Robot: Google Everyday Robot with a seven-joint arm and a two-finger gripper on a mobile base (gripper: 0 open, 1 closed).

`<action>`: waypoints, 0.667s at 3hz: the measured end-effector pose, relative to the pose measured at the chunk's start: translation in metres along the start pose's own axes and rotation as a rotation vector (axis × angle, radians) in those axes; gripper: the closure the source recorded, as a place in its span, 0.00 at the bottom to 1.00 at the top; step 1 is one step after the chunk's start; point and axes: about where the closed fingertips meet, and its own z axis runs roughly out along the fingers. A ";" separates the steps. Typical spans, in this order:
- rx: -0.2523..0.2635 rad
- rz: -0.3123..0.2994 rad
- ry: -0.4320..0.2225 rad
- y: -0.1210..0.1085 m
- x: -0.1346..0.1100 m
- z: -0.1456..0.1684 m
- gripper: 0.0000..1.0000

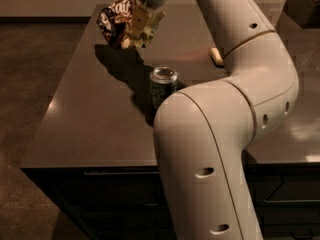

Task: Pick brown chip bag

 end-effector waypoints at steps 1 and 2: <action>0.022 -0.032 -0.035 -0.002 -0.006 -0.022 1.00; 0.042 -0.056 -0.067 -0.002 -0.011 -0.039 1.00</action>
Offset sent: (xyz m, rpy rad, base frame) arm 0.0037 -0.0387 0.0918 -0.0146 -0.0081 0.0875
